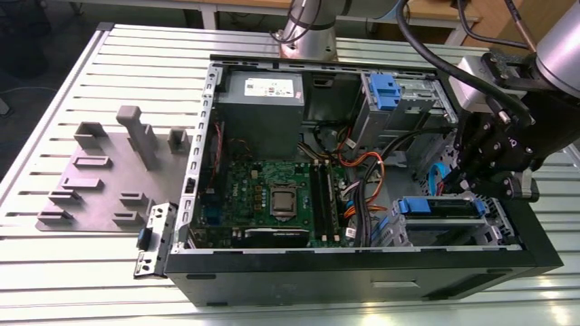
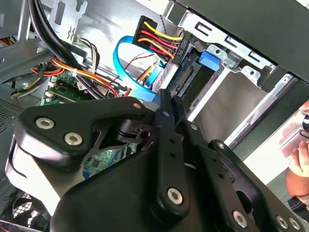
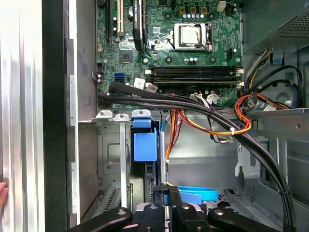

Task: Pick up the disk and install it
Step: 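Insert the first disk wire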

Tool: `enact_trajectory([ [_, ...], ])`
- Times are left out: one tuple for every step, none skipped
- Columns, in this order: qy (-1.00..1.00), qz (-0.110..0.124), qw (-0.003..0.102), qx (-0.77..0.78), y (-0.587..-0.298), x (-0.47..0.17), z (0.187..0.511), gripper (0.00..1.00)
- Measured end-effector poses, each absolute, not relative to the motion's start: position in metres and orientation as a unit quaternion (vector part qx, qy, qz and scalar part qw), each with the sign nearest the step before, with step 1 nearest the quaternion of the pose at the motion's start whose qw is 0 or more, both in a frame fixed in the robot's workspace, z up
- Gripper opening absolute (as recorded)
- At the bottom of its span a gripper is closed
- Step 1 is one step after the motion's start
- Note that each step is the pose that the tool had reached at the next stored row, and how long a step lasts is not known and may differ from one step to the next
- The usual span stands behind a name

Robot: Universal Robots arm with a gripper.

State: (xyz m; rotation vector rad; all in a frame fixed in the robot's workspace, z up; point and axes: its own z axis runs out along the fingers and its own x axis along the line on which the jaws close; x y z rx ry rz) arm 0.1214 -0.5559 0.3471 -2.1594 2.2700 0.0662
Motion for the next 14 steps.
enact_trajectory([
  [0.724,0.021,0.004,-0.689,-0.5559,0.1214,0.3471,0.16],
  [0.724,0.021,0.004,-0.689,-0.5559,0.1214,0.3471,0.16],
  [0.724,0.021,0.004,-0.689,-0.5559,0.1214,0.3471,0.16],
  [0.724,0.021,0.004,-0.689,-0.5564,0.1212,0.3470,0.16],
  [0.724,0.021,0.004,-0.689,-0.5571,0.1211,0.3470,0.16],
  [0.724,0.021,0.004,-0.689,-0.5582,0.1210,0.3469,0.16],
  [0.724,0.021,0.004,-0.689,-0.5594,0.1210,0.3467,0.16],
  [0.724,0.021,0.004,-0.689,-0.5604,0.1209,0.3463,0.16],
  [0.724,0.021,0.004,-0.689,-0.5612,0.1209,0.3457,0.16],
  [0.724,0.021,0.004,-0.689,-0.5614,0.1209,0.3449,0.16],
  [0.724,0.021,0.004,-0.689,-0.5615,0.1209,0.3443,0.16],
  [0.724,0.021,0.004,-0.689,-0.5615,0.1209,0.3438,0.16],
  [0.724,0.021,0.004,-0.689,-0.5616,0.1209,0.3435,0.16],
  [0.724,0.021,0.004,-0.689,-0.5619,0.1210,0.3433,0.16],
])
